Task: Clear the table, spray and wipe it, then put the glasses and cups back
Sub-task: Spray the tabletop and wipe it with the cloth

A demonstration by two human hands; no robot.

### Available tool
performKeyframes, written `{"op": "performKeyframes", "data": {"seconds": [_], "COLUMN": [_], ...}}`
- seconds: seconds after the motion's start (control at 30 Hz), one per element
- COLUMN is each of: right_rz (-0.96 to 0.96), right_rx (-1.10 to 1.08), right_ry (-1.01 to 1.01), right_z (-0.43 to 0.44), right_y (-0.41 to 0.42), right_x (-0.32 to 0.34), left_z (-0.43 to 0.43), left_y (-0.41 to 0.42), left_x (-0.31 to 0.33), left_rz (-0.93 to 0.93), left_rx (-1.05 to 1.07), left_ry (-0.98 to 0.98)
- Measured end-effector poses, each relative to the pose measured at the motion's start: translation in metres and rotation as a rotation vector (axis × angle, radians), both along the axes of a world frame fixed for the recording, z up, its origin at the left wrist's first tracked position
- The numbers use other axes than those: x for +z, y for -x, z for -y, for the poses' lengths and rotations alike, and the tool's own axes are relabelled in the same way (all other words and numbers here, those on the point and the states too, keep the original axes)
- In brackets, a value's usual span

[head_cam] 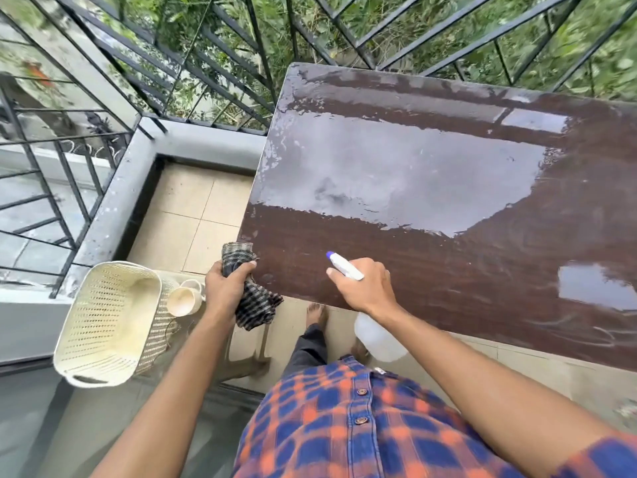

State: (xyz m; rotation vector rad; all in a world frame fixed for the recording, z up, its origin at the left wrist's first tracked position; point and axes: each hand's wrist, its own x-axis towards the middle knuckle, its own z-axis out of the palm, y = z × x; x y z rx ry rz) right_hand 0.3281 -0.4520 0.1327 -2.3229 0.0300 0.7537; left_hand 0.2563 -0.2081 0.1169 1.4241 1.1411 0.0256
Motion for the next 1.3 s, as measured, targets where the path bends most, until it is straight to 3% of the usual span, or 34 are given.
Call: {"op": "performKeyframes", "data": {"seconds": [0.33,0.47,0.73,1.17,1.3], "right_rz": [0.04,0.113,0.07,0.011,0.042], "right_rx": [-0.362,-0.483,-0.737,-0.473,-0.536], "right_ry": [-0.066,0.008,0.103,0.078,0.13], "right_z": [0.046,0.077,0.111,-0.016,-0.025], "right_y": [-0.001,0.016,0.073,0.101,0.106], "right_x": [0.0,-0.005,-0.021,-0.032,-0.034], "left_z": [0.02,0.026,0.021,-0.026,-0.031], "left_y": [-0.022,-0.031,-0.061,-0.038,-0.031], "left_x": [0.002,0.002,0.008,-0.004,-0.007], "left_rz": [0.007,-0.01,0.013,0.017,0.013], "left_rx": [-0.152,-0.243,-0.476,-0.531,-0.539], "left_ry": [-0.004,-0.007,-0.012,0.003,0.007]}}
